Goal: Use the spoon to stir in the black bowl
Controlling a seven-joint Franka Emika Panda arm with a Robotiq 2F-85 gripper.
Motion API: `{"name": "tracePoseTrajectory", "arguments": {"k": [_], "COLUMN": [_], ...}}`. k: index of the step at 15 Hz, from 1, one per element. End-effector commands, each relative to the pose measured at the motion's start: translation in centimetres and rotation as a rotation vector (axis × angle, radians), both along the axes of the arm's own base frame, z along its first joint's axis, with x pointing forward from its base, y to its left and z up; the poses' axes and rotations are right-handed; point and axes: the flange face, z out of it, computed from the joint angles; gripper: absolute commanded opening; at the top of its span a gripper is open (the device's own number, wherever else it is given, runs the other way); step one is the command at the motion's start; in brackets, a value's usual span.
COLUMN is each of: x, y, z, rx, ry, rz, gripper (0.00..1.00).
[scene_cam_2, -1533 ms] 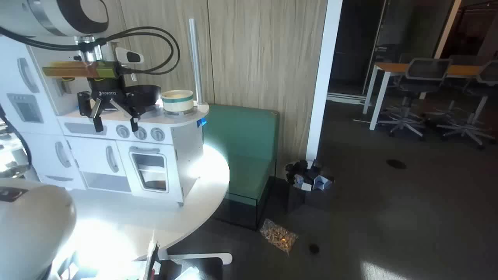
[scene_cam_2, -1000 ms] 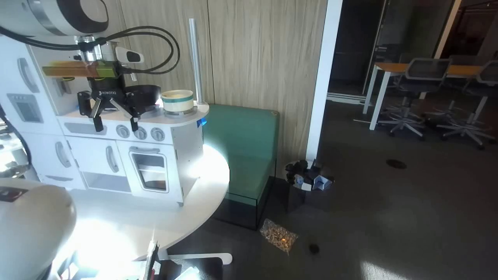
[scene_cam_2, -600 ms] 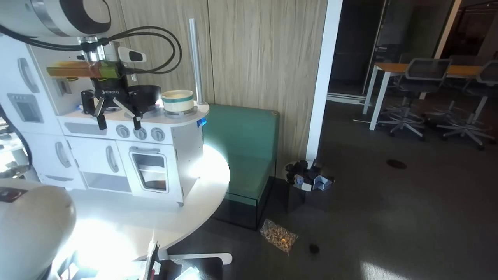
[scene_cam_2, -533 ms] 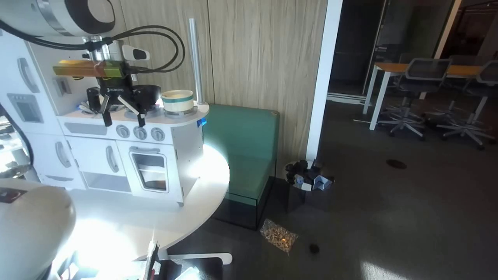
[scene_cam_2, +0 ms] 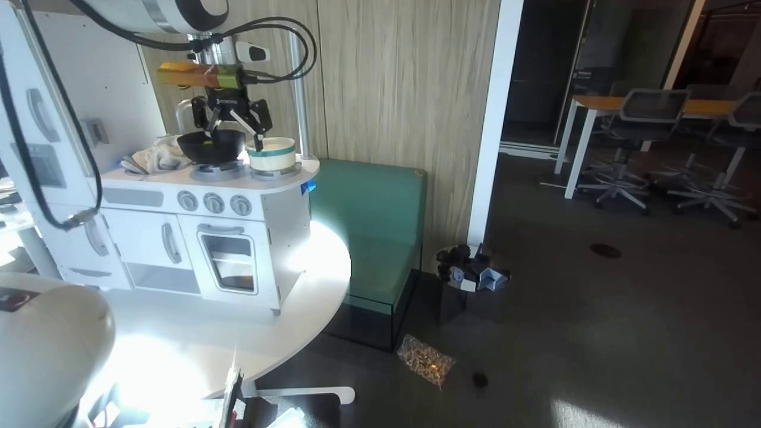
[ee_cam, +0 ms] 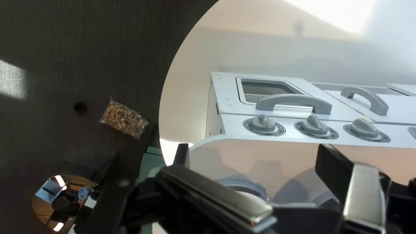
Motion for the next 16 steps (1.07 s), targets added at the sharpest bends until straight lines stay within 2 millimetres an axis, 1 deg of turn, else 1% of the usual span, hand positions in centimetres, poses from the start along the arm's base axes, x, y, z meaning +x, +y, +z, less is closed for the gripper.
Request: {"name": "tracePoseTrajectory", "arguments": {"k": [1,3,5,6,9,11,13,16], "x": [6.3,8.3,9.6,10.2,11.9,13.0,14.3,16.0], "y": [-2.0,-2.8,-3.4,-3.8,-4.6,-5.0,-5.5,-5.6], "z": [1.1,1.8,2.8,3.0,2.1,1.0,-0.2,-0.8], "rx": [-0.025,-0.065,-0.096,-0.113,-0.111,-0.106,-0.099,-0.125], "ry": [0.012,0.018,0.034,0.044,0.101,0.118,0.106,0.061], "rz": [0.003,0.002,0.015,0.02,0.058,0.096,0.124,0.168], "gripper": [1.0,1.0,1.0,1.0,1.0,1.0,1.0,1.0]}}
